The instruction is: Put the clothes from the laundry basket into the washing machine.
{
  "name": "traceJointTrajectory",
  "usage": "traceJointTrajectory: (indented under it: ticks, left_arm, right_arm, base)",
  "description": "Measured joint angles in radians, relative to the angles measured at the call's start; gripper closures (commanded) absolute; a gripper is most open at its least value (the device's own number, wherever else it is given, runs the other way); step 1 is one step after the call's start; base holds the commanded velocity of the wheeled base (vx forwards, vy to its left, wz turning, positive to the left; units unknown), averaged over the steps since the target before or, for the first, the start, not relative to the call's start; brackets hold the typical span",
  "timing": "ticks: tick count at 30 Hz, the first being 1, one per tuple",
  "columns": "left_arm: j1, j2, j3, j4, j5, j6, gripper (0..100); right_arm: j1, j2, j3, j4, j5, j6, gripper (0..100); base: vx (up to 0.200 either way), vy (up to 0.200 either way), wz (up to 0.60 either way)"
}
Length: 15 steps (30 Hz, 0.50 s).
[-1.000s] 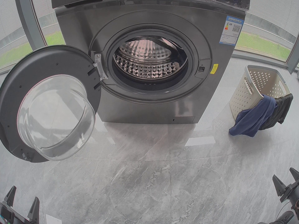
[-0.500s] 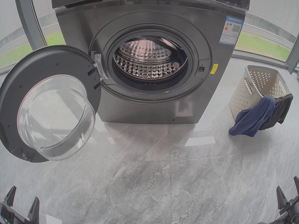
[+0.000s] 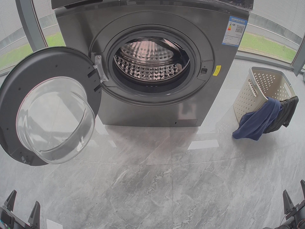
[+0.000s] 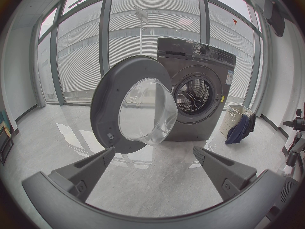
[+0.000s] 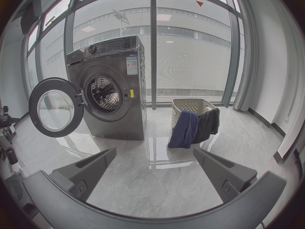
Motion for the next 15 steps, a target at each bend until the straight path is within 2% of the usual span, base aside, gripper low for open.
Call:
traceJointTrajectory:
  ticks: [8,15]
  left_arm:
    - [0.001,0.000,0.000,0.000,0.000,0.001,0]
    - [0.000,0.000,0.000,0.000,0.000,0.002,0]
  right_arm:
    - [0.001,-0.001,0.000,0.000,0.000,0.000,0]
    - [0.000,0.000,0.000,0.000,0.000,0.000,0]
  base:
    - [0.000,0.000,0.00]
    - [0.200,0.000,0.00]
